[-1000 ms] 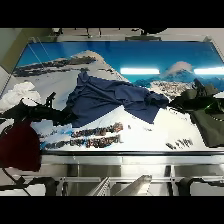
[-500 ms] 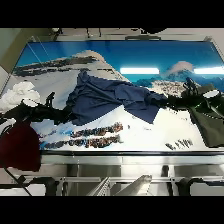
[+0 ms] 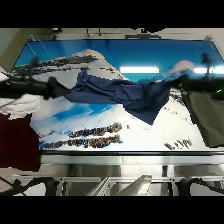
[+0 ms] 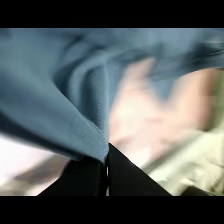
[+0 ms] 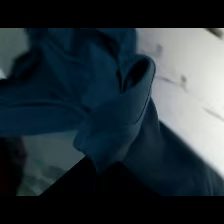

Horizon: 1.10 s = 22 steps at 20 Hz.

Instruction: Fold the shirts.

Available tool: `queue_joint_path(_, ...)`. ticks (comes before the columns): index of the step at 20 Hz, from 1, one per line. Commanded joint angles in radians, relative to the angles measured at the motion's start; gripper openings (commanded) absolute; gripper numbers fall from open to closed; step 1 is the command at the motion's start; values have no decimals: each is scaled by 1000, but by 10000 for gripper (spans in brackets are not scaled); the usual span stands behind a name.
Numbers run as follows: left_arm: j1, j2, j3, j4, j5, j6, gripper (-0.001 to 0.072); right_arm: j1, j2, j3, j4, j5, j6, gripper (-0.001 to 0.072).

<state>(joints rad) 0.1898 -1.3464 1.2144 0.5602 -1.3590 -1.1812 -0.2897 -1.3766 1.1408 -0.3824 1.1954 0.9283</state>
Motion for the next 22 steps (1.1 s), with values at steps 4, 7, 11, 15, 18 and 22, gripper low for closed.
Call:
queue_joint_path(4, 327, 229, 402, -1101, -301, 201, 28, -310, 383, 239, 793, 142, -16, 14)
queue_joint_path(7, 631, 301, 503, -1464, -290, 195, 28, -487, 557, 274, 845, 30, -8, 14)
queue_joint_path(11, 943, 365, 488, -1503, -225, 187, 28, -564, 684, 274, 847, -77, -16, 14)
queue_joint_path(15, 866, 307, 451, -1348, -238, 207, 28, -552, 687, 273, 734, -130, -36, 14)
queue_joint_path(18, 570, 214, 451, -932, -219, 231, 28, -354, 612, 260, 371, -134, 42, 14)
queue_joint_path(22, 221, 1, 450, -468, -93, 235, 28, -11, 417, 143, 54, -276, 45, 14)
